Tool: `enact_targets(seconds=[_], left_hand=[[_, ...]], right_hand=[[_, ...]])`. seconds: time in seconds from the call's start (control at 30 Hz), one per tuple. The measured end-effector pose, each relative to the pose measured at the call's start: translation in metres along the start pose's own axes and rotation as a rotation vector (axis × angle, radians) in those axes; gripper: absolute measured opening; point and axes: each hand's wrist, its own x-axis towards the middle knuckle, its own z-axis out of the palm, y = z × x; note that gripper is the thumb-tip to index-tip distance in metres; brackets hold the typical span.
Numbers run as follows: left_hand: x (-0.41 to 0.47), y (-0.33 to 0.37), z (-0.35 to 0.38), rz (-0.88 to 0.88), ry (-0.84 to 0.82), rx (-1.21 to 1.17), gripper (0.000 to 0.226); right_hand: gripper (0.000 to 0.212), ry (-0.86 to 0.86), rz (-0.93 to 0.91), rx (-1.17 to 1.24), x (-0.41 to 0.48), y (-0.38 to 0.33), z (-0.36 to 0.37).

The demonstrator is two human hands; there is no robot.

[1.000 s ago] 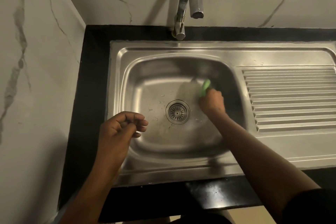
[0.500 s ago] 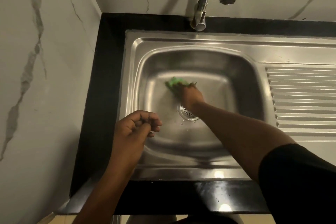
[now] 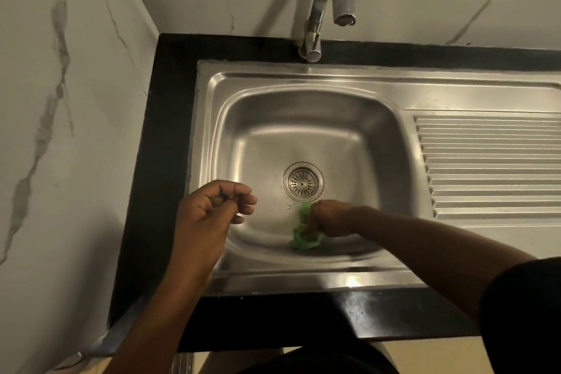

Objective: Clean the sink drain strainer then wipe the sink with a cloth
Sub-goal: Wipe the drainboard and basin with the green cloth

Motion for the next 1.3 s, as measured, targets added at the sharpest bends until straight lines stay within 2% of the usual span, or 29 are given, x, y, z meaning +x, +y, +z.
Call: enact_targets(seconds=[0.1, 0.17, 0.2, 0.27, 0.33, 0.37, 0.47, 0.53, 0.7, 0.8, 0.83, 0.93, 1.07, 1.13, 1.17, 1.23, 1.3], left_hand=[[-0.001, -0.001, -0.002, 0.000, 0.001, -0.014, 0.042], [-0.002, -0.001, -0.003, -0.003, 0.009, -0.035, 0.036], [-0.002, -0.001, -0.004, -0.003, 0.012, -0.044, 0.033], [-0.003, -0.001, -0.003, -0.007, 0.017, -0.055, 0.032], [-0.004, -0.002, -0.002, -0.013, 0.017, -0.067, 0.032], [-0.004, -0.002, -0.001, -0.014, 0.017, -0.071, 0.032], [-0.004, -0.002, -0.002, -0.015, 0.008, -0.066, 0.033], [-0.004, -0.001, -0.003, -0.015, 0.007, -0.061, 0.035], [0.000, 0.002, 0.000, -0.016, 0.009, -0.059, 0.033], [0.001, 0.005, 0.003, -0.014, 0.007, -0.069, 0.031], [0.000, 0.006, 0.005, -0.015, 0.002, -0.073, 0.031], [0.001, 0.009, 0.011, 0.001, -0.011, -0.078, 0.033], [0.002, 0.009, 0.013, 0.020, -0.026, -0.050, 0.035], [0.003, 0.008, 0.011, 0.021, -0.021, -0.060, 0.035], [0.004, 0.007, 0.010, 0.022, -0.016, -0.065, 0.035], [0.004, 0.004, 0.006, 0.019, -0.006, -0.060, 0.035], [0.002, 0.000, 0.003, 0.010, -0.010, -0.034, 0.035]], right_hand=[[0.021, -0.023, 0.186, 0.029, -0.008, 0.017, -0.017], [0.026, 0.000, 0.224, 0.006, -0.012, 0.029, -0.035], [0.030, 0.056, 0.228, 0.009, -0.014, 0.036, -0.046], [0.042, 0.280, 0.226, 0.041, -0.015, 0.052, -0.063], [0.061, 0.525, 0.251, 0.082, -0.012, 0.062, -0.077], [0.070, 0.590, 0.287, 0.086, -0.009, 0.064, -0.082], [0.081, 0.533, 0.416, 0.132, 0.000, 0.069, -0.076], [0.075, 0.428, 0.492, 0.160, 0.000, 0.071, -0.060], [0.068, 0.378, 0.569, 0.287, -0.004, 0.050, -0.023], [0.045, 0.348, 0.594, 0.423, -0.002, 0.015, -0.004], [0.044, 0.351, 0.589, 0.498, 0.002, 0.001, 0.001], [0.052, 0.308, 0.505, 0.625, 0.024, -0.050, 0.010], [0.029, 0.236, 0.376, 0.687, 0.042, -0.080, 0.004], [0.021, 0.197, 0.326, 0.933, 0.035, -0.068, -0.003], [0.028, 0.192, 0.309, 1.085, 0.029, -0.058, -0.008], [0.034, 0.301, 0.334, 1.252, 0.016, -0.035, -0.021], [0.029, 0.555, 0.502, 1.282, 0.011, -0.008, -0.038]])
